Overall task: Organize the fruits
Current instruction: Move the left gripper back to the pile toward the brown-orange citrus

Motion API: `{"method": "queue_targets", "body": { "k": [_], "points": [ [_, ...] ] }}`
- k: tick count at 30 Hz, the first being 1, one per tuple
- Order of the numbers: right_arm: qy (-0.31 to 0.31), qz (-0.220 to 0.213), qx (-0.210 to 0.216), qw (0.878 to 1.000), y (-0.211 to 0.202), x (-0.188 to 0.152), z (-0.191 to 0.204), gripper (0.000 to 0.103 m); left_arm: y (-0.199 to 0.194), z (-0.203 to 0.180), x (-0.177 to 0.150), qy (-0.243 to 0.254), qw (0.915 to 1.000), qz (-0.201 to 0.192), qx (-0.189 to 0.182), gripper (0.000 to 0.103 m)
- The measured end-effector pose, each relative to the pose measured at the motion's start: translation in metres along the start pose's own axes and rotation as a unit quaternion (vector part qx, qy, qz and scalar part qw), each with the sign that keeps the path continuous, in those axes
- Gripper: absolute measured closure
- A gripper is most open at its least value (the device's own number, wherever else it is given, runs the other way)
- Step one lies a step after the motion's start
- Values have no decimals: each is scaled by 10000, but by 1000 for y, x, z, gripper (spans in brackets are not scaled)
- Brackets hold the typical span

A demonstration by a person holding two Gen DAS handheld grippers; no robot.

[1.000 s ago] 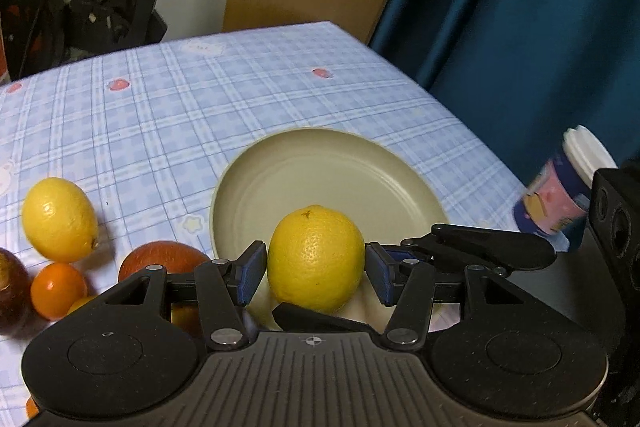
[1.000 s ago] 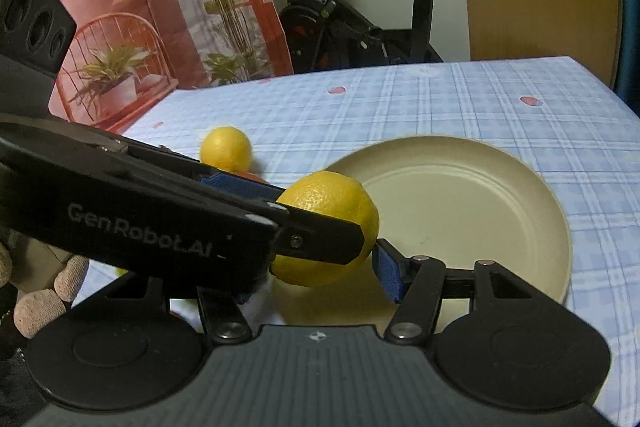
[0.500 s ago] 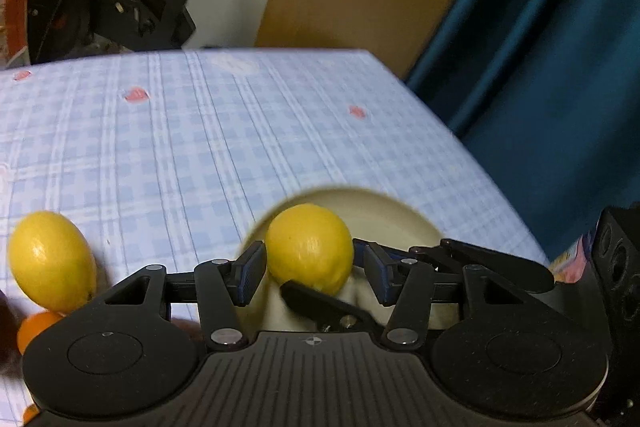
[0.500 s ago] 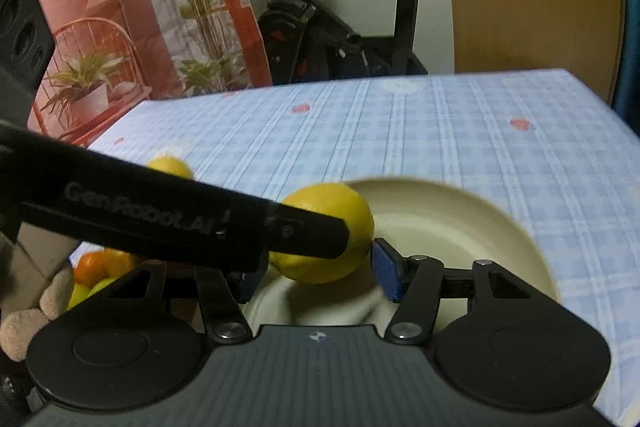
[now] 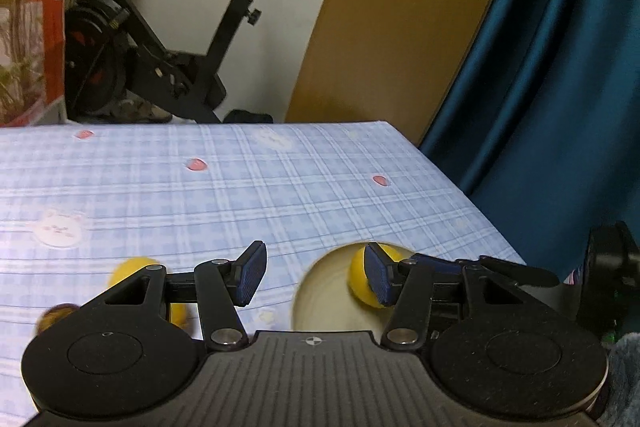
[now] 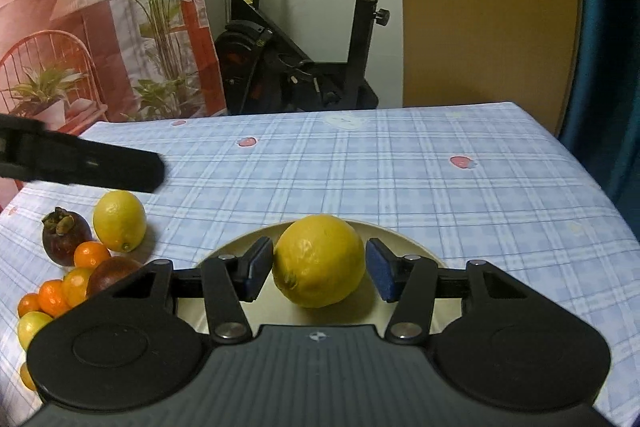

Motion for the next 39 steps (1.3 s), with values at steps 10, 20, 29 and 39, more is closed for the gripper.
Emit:
{"method": "queue_targets", "body": {
  "k": [10,20,29,39],
  "points": [
    [198,-280,29,9994,-30,1,4,48,-69,34,-15,-92,9981,-268,551,45],
    [-94,-384,924,9949,-72,-21,54,48,-102,36,-54,-221,9968,-275,715,43],
    [-686,177,1573,9850,-81,-66,101,48,-100,36,-94,-527,9972,75,522,43],
    [-747,648,1904,9767,-70,-90,111,48,-82,24,-115,-455,9981,368,182,44]
  ]
}}
Point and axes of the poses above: each gripper's, at about its wrist camera, not at the fingertips, and y roughly the way its jaws point, z to its left, x to its top, the point moved 5 cm from there along y, roughly the way its jaws point, and after that the axes turned 3 degrees about y, right-handed, at the moved point
